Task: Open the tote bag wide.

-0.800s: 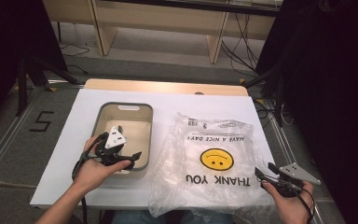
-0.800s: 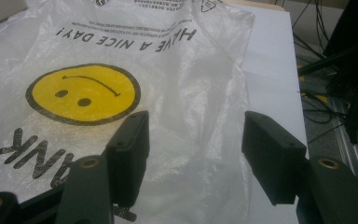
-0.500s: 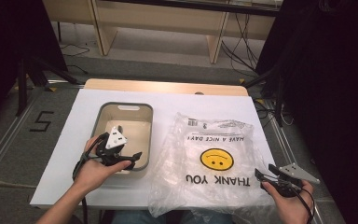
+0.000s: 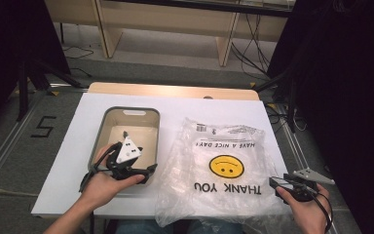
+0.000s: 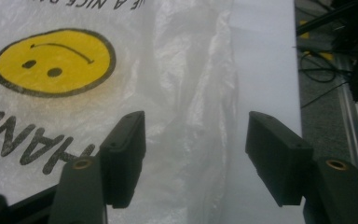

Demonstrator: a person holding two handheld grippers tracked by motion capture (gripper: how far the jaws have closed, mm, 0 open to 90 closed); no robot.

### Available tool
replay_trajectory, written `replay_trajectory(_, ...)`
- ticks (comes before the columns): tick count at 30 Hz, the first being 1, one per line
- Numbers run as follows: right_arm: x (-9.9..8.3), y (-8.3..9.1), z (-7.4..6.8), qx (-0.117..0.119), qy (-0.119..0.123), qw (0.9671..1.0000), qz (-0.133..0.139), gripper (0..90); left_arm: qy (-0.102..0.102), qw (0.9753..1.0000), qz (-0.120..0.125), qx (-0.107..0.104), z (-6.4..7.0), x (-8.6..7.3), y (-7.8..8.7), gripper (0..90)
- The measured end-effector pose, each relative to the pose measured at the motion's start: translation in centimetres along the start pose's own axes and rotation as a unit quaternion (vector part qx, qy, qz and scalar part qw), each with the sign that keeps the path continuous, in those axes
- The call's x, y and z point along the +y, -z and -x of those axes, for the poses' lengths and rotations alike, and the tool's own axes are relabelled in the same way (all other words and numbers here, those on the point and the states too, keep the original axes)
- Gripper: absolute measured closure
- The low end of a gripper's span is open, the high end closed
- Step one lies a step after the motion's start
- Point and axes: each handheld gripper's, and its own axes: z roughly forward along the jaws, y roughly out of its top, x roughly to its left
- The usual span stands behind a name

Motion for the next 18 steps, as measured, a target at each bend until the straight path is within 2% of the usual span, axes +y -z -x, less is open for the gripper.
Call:
replay_trajectory(1,0.0,0.0,0.0,0.000,0.000,1.0000,0.000,40.1,0.000,1.0000,0.000,0.000,0.0,0.0,0.0,30.7)
replay_trajectory(2,0.2,-0.3,-0.2,0.005,0.009,0.9999,-0.005,40.0,-0.004,0.9999,-0.001,-0.016,1.0,0.2,-0.1,30.7)
replay_trajectory(3,0.3,-0.3,-0.2,0.007,0.016,0.9998,-0.007,40.0,-0.004,0.9999,-0.001,-0.016,1.0,0.2,-0.1,30.7)
replay_trajectory(4,0.5,-0.4,-0.3,0.009,0.022,0.9997,-0.007,39.4,-0.013,0.9996,-0.002,-0.026,1.7,0.4,-0.3,30.6)
replay_trajectory(6,0.9,-0.5,-0.2,0.006,0.030,0.9995,-0.010,38.4,-0.019,0.9992,-0.006,-0.034,2.2,0.3,-0.6,30.5)
replay_trajectory(11,1.6,-0.9,0.6,0.001,0.034,0.9993,-0.016,37.5,-0.020,0.9990,-0.015,-0.037,2.4,0.0,-1.2,30.6)
replay_trajectory(14,2.6,-2.0,1.0,0.017,0.031,0.9989,-0.032,37.6,-0.019,0.9990,-0.017,-0.038,2.5,-0.1,-1.4,30.7)
replay_trajectory(18,3.2,-3.0,1.0,0.021,0.029,0.9981,-0.050,38.8,-0.021,0.9988,-0.019,-0.041,2.6,-0.1,-1.5,30.7)
